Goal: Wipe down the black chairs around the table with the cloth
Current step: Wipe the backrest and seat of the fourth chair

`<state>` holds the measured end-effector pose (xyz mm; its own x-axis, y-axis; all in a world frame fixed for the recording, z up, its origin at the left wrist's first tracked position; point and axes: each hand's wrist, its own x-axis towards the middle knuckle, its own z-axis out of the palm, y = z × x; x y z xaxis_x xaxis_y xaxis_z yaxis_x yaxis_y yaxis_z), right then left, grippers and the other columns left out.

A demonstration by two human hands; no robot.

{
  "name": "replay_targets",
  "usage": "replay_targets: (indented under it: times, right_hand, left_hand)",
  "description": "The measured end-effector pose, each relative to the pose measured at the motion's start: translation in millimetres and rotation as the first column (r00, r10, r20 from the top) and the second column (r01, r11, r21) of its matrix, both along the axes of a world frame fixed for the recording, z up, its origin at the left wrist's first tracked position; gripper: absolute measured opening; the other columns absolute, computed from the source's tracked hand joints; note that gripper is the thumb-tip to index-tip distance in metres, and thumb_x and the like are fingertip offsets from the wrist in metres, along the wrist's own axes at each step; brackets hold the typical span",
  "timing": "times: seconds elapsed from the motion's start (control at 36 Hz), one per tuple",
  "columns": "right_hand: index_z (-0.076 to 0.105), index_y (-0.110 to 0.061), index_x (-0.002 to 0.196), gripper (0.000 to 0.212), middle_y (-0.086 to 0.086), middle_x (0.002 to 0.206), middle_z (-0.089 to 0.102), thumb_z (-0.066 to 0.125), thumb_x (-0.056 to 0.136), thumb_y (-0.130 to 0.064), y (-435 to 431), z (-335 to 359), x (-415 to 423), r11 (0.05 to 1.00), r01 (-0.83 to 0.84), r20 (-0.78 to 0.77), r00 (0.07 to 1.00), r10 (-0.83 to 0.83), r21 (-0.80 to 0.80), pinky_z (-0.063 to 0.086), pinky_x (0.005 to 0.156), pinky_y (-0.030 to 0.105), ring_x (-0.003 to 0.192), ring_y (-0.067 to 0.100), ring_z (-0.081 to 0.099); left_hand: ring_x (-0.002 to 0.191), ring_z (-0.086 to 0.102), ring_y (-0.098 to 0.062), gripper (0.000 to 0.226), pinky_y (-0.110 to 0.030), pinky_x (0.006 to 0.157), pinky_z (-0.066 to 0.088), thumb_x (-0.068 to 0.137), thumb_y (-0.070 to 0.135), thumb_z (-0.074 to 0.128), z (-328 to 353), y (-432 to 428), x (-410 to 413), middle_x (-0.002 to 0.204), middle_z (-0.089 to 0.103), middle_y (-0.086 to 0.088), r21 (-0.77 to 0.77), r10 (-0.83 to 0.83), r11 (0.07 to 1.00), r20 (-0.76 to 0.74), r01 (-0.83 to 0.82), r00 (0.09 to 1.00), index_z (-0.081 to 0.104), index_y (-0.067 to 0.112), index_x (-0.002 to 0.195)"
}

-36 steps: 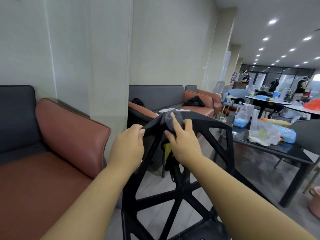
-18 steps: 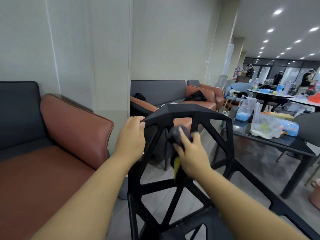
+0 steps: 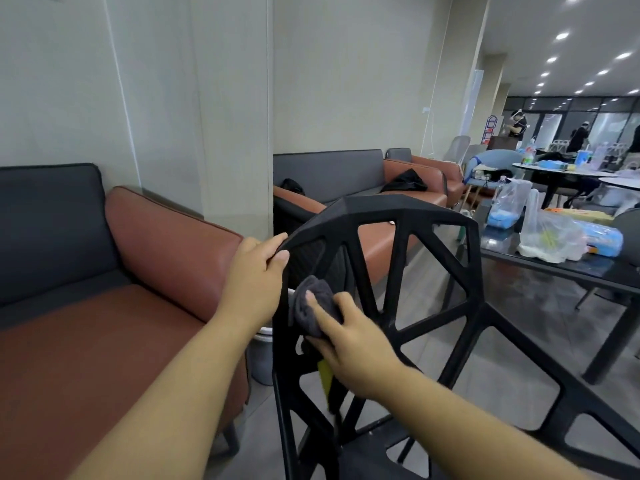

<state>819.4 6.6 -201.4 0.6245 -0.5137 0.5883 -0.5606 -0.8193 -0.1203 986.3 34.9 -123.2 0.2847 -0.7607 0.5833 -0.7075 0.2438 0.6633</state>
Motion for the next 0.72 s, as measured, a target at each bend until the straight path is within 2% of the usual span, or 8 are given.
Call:
replay_targets:
  times: [0.08,0.14,0.19,0.31,0.42,0.53,0.64,0.72]
  right_hand:
    - [0.03,-0.02,0.146,0.057,0.013,0.115,0.042,0.047,0.095,-0.037,-19,31,1,0.985,0.17,0.143,0.976,-0.167,-0.005,0.053,0.066,0.041,0.084,0.028,0.053]
    - [0.023,-0.027,0.149,0.057,0.008,0.123,0.033,0.045,0.098,-0.037,-34,54,5,0.951,0.246,0.264,0.92,-0.29,0.186,0.045,0.082,0.033,0.097,0.025,0.049]
    - [0.019,-0.029,0.151,0.058,0.005,0.122,0.031,0.043,0.099,-0.039,-44,69,13,0.927,0.248,0.318,0.887,-0.334,0.282,0.041,0.082,0.03,0.098,0.024,0.049]
    - [0.013,-0.031,0.151,0.061,0.006,0.131,0.027,0.044,0.099,-0.039,-28,53,20,0.938,0.202,0.304,0.908,-0.287,0.283,0.046,0.088,0.034,0.102,0.024,0.051]
    - [0.026,-0.023,0.149,0.06,0.006,0.122,0.033,0.041,0.094,-0.044,13,-8,14,0.992,0.062,0.148,0.986,-0.078,0.109,0.044,0.07,0.03,0.089,0.029,0.054]
    - [0.03,-0.019,0.148,0.063,0.009,0.121,0.035,0.038,0.094,-0.049,19,-3,7,0.996,0.062,0.071,0.995,-0.067,0.059,0.047,0.07,0.035,0.091,0.032,0.053]
    - [0.025,-0.022,0.15,0.06,0.008,0.121,0.031,0.05,0.097,-0.034,3,61,16,0.987,0.137,0.271,0.95,-0.153,0.079,0.035,0.078,0.028,0.093,0.024,0.043]
    - [0.027,-0.023,0.15,0.059,0.01,0.121,0.032,0.051,0.097,-0.032,-7,98,32,0.994,0.098,0.267,0.957,-0.11,0.057,0.041,0.09,0.034,0.102,0.026,0.044]
  left_hand:
    - [0.085,0.048,-0.013,0.036,-0.013,0.068,0.028,0.094,0.015,0.053,2,5,2,0.092,0.054,-0.003,-0.045,0.016,0.999,0.008,-0.016,1.0,0.058,0.021,0.129]
    - [0.077,0.051,-0.008,0.032,-0.01,0.067,0.034,0.091,0.013,0.057,2,8,1,0.087,0.057,0.0,-0.083,0.0,0.997,-0.059,-0.005,0.998,0.062,0.022,0.122]
    - [0.076,0.053,-0.003,0.026,-0.012,0.075,0.042,0.09,0.012,0.058,1,12,0,0.081,0.058,0.007,-0.075,-0.018,0.997,-0.13,0.008,0.991,0.064,0.024,0.113]
    - [0.088,0.06,-0.005,0.028,-0.03,0.093,0.049,0.092,0.009,0.056,2,17,4,0.088,0.063,0.016,-0.023,-0.077,0.997,-0.218,0.074,0.973,0.065,0.023,0.114]
    - [0.101,0.064,-0.013,0.031,-0.034,0.097,0.047,0.094,0.01,0.052,3,17,11,0.109,0.068,0.005,0.021,-0.088,0.995,-0.19,0.094,0.978,0.064,0.022,0.121]
    - [0.088,0.067,-0.008,0.032,-0.022,0.084,0.054,0.097,0.005,0.045,2,22,11,0.104,0.069,0.002,0.009,-0.133,0.99,-0.243,0.139,0.961,0.064,0.019,0.118]
    - [0.073,0.066,-0.002,0.029,-0.017,0.072,0.055,0.099,0.004,0.039,3,27,9,0.09,0.068,0.003,-0.009,-0.169,0.984,-0.362,0.177,0.917,0.063,0.019,0.102]
    - [0.076,0.068,-0.003,0.027,-0.019,0.067,0.055,0.101,0.007,0.038,4,29,10,0.09,0.068,0.002,-0.002,-0.189,0.979,-0.402,0.206,0.896,0.062,0.019,0.098]
